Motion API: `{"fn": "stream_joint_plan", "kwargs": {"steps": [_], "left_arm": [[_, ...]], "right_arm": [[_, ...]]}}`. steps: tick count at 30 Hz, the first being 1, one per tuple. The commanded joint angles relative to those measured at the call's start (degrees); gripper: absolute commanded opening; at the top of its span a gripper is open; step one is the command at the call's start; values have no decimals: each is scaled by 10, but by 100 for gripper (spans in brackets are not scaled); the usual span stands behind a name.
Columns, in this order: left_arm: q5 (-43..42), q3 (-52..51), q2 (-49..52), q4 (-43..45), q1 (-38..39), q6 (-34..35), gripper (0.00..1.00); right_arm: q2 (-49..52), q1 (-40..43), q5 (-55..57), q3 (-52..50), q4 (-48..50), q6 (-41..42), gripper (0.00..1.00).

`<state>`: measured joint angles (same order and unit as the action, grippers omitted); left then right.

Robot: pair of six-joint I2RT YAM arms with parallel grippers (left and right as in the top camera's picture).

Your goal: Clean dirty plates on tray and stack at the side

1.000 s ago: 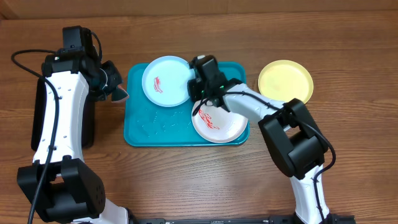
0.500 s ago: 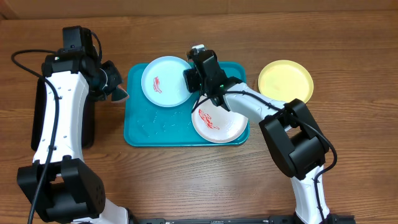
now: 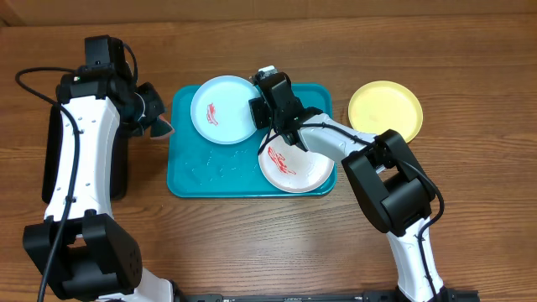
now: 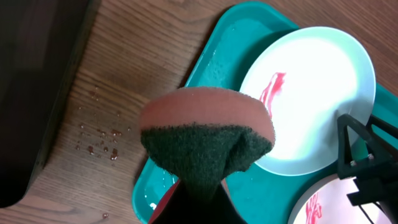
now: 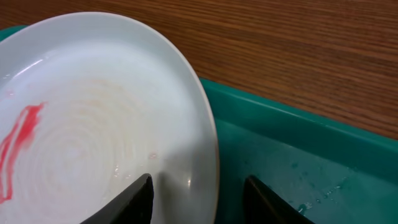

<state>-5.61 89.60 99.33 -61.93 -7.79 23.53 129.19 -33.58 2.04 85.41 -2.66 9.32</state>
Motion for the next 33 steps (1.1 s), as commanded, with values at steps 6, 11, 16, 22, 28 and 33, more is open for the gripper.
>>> {"fn": "stream_joint_plan", "kwargs": {"steps": [6, 11, 16, 22, 28, 33], "left_arm": [[-3, 1, 0, -4, 4, -13, 4], [-3, 1, 0, -5, 4, -13, 5], [-3, 1, 0, -5, 4, -13, 4], [-4, 1, 0, -5, 4, -13, 4], [-4, 1, 0, -6, 4, -13, 4], [-4, 1, 0, -6, 4, -13, 4]], "right_arm": [[2, -13, -23, 11, -10, -6, 30], [-1, -37, -21, 14, -30, -6, 25], [-31, -55, -9, 22, -101, -6, 22], [-76, -57, -6, 22, -119, -6, 47], [-57, -55, -6, 21, -47, -44, 50], [-15, -55, -5, 21, 12, -50, 50]]}}
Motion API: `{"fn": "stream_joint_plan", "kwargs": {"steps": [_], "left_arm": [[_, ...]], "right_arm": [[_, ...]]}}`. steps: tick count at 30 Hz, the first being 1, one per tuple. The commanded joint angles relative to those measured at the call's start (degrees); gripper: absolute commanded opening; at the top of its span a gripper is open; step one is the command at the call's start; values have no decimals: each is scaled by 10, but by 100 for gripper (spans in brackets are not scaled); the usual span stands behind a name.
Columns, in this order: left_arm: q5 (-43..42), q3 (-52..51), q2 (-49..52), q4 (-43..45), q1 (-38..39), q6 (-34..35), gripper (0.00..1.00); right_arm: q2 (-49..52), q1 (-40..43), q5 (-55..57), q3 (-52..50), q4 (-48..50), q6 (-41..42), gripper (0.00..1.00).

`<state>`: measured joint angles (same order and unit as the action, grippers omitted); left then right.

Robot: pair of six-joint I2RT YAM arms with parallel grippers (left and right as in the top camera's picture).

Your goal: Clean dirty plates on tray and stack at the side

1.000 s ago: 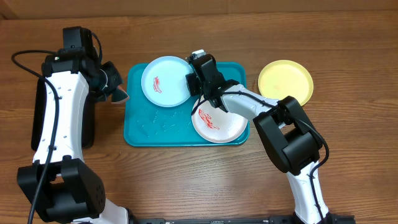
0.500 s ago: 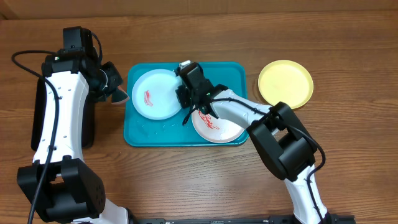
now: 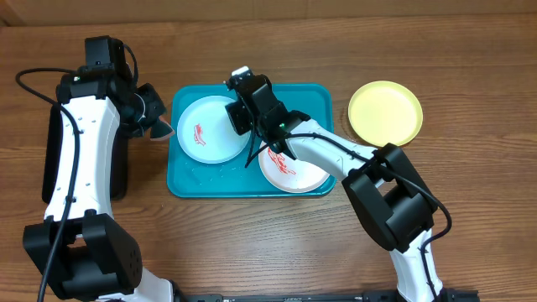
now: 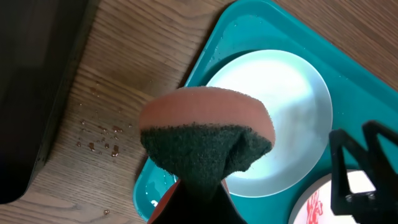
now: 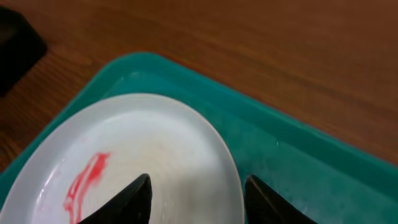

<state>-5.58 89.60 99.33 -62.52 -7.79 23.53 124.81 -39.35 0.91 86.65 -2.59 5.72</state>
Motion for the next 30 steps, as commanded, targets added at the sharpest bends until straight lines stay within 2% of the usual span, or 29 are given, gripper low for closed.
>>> {"fn": "stream_joint_plan", "kwargs": {"steps": [1, 10, 17, 23, 28, 30], "left_arm": [[-4, 1, 0, 0, 4, -13, 4], [-4, 1, 0, 0, 4, -17, 4], [-4, 1, 0, 0, 4, -17, 4], [-6, 1, 0, -1, 4, -17, 4], [-11, 1, 1, 2, 16, -17, 4], [-11, 1, 3, 8, 26, -18, 4]], "right_arm": [[41, 5, 11, 8, 16, -15, 50], [80, 31, 19, 8, 8, -14, 49], [80, 29, 3, 9, -21, 17, 20], [79, 14, -1, 17, -70, 33, 16], [58, 11, -17, 55, -181, 94, 4], [45, 11, -43, 68, -221, 109, 4]]}}
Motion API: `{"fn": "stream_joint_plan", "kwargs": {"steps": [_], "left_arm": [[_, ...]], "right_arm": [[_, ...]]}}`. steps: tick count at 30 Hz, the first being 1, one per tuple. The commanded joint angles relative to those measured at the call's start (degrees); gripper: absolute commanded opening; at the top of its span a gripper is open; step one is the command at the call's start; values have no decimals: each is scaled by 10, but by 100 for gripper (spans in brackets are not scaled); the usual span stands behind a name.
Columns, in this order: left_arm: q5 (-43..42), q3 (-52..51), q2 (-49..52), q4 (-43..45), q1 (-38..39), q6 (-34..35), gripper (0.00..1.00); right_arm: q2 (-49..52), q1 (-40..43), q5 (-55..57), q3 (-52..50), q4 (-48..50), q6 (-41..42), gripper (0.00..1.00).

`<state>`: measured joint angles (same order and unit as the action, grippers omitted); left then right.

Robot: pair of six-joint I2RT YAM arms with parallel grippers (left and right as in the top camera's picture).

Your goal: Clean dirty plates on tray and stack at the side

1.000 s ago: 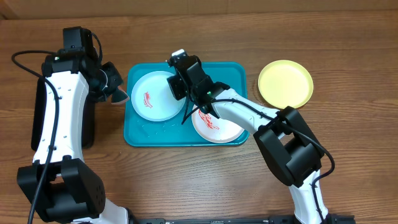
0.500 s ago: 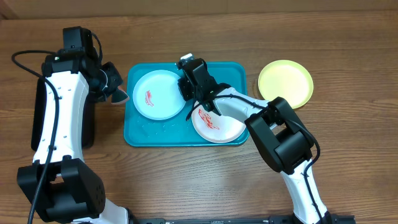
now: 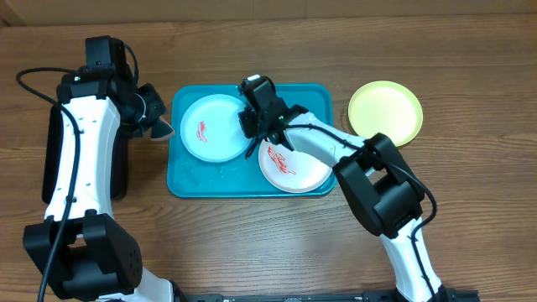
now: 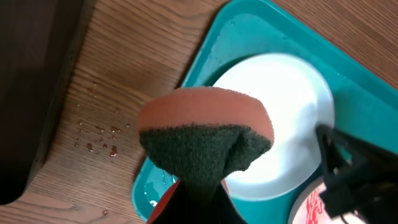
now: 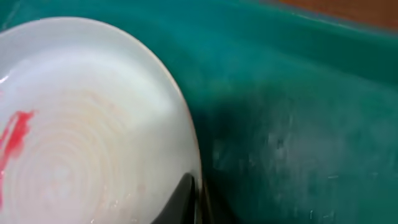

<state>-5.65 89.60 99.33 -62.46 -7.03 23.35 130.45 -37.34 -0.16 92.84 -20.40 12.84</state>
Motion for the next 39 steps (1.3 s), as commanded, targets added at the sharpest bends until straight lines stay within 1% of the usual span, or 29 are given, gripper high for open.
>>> {"fn": "stream_joint_plan", "kwargs": {"steps": [1, 8, 9, 11, 12, 14, 16, 18, 20, 22, 26, 28, 31, 34, 36, 39], "left_arm": [[-10, 1, 5, 11, 25, -16, 4], [-10, 1, 33, 28, 68, -28, 4], [-10, 1, 40, 29, 73, -28, 4], [-10, 1, 56, 29, 80, -28, 4], [-10, 1, 65, 29, 82, -28, 4], [-10, 1, 82, 29, 83, -28, 4], [-15, 1, 96, 28, 83, -28, 4], [-19, 1, 108, 27, 83, -28, 4], [-21, 1, 115, 28, 84, -28, 4], [-22, 1, 120, 28, 86, -29, 4], [-50, 1, 128, 26, 87, -50, 4], [-56, 1, 133, 25, 87, -52, 4], [-61, 1, 139, 21, 89, -51, 4], [-65, 1, 147, 16, 96, -52, 4], [-64, -2, 148, 18, 104, -52, 4], [-63, -4, 148, 24, 110, -51, 4]], "right_arm": [[-18, -9, -47, 11, -58, 40, 4], [-31, -9, -119, 13, -121, 40, 4], [-31, -9, -122, 13, -129, 40, 7], [-31, -9, -122, 13, -143, 39, 15], [-31, -9, -122, 13, -144, 39, 18], [-31, -9, -122, 13, -144, 39, 20], [-31, -9, -122, 13, -142, 39, 25], [-31, -9, -121, 13, -137, 39, 26], [-30, -9, -119, 13, -134, 39, 25], [-29, -9, -119, 13, -133, 40, 16], [-28, -9, -119, 13, -133, 40, 4], [-28, -9, -116, 13, -133, 46, 4], [-28, -8, -82, 13, -134, 94, 4], [-28, -8, -70, 13, -129, 110, 4], [-28, -8, -54, 13, -127, 151, 4], [-28, -8, -43, 13, -116, 170, 4]]}}
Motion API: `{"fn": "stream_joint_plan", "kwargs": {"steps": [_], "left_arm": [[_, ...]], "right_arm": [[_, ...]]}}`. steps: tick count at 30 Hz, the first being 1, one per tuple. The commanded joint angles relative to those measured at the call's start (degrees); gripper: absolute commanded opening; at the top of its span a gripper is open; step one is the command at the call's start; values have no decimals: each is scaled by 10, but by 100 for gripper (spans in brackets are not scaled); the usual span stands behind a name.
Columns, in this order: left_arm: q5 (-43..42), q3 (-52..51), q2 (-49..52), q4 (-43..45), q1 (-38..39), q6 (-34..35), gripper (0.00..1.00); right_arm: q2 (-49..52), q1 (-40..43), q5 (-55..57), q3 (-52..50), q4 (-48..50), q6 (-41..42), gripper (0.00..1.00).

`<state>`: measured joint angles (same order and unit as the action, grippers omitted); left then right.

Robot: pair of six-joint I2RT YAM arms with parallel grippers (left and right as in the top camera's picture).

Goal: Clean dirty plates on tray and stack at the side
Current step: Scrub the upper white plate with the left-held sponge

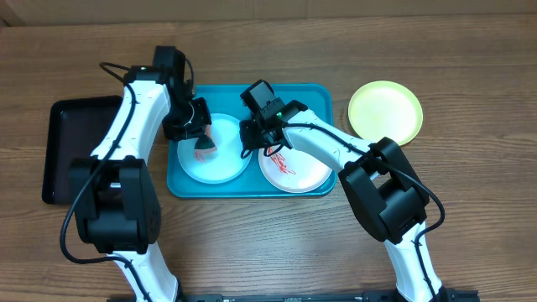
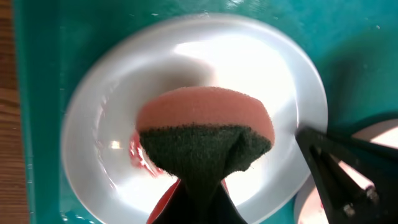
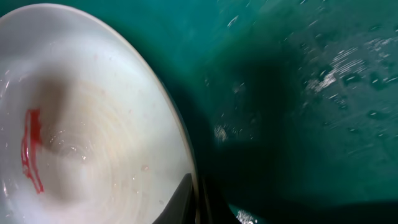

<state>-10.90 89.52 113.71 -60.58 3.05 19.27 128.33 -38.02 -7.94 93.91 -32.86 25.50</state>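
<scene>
A white plate [image 1: 220, 164] with a red smear [image 3: 33, 151] lies in the front-left part of the teal tray [image 1: 252, 191]. My left gripper [image 1: 200, 134] is shut on a pink and dark-green sponge [image 2: 205, 134], which is over the plate's middle beside the smear; I cannot tell whether it touches. On the plate's right rim [image 3: 186, 155] my right gripper [image 1: 250, 134] is pinched shut. A second white plate [image 1: 295, 170] with red smears lies at the tray's front right. A clean yellow plate [image 1: 384, 111] sits on the table to the right of the tray.
A black tray [image 1: 71, 151] lies on the wooden table at the far left. Water drops wet the teal tray's floor [image 3: 311, 93]. My two arms meet closely over the tray's left half.
My left arm has come from the table left of the tray to over the white plate, sponge still in its jaws. The plate sits slightly nearer the tray's front. My right gripper still pinches the rim.
First the smeared plate lay at the tray's back with my right jaws open astride its rim, the sponge held left of the tray. Then the plate was in the tray's left part. Then my right gripper was shut on the rim. Now the sponge is over the plate.
</scene>
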Motion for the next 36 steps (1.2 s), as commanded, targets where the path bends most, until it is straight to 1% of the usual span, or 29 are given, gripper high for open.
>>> {"fn": "stream_joint_plan", "kwargs": {"steps": [1, 4, 9, 13, 16, 22, 28, 30, 32, 35, 36], "left_arm": [[-10, -3, 4, 9, 10, -10, 4], [-5, -5, 4, 19, 11, -1, 4], [-8, -16, 4, 45, 11, 1, 4], [-9, -40, 4, 91, 11, 4, 4], [-13, -45, 4, 113, 11, 4, 4], [-87, -45, 10, 150, 12, 4, 4], [-84, -45, 52, 153, 12, 5, 4], [-73, -45, 71, 154, 11, 4, 4], [-43, -45, 83, 153, 10, 1, 4], [52, -45, 88, 143, 7, 0, 4], [96, -45, 87, 137, 6, 0, 4]], "right_arm": [[-7, -1, 45, 2, 12, 55, 4], [-7, -1, 97, 2, 14, 101, 4], [-7, -1, 104, 2, 6, 101, 4], [-7, -1, 101, 2, 2, 101, 4], [-7, -1, 90, 2, 4, 79, 4], [-7, -2, 87, 2, 6, 71, 4], [-7, -2, 87, 2, 6, 70, 4], [-7, -2, 87, 2, 5, 70, 4], [-7, -2, 87, 2, 2, 70, 4], [-7, -2, 87, 2, -2, 68, 4], [-7, -2, 87, 2, -2, 60, 4]]}}
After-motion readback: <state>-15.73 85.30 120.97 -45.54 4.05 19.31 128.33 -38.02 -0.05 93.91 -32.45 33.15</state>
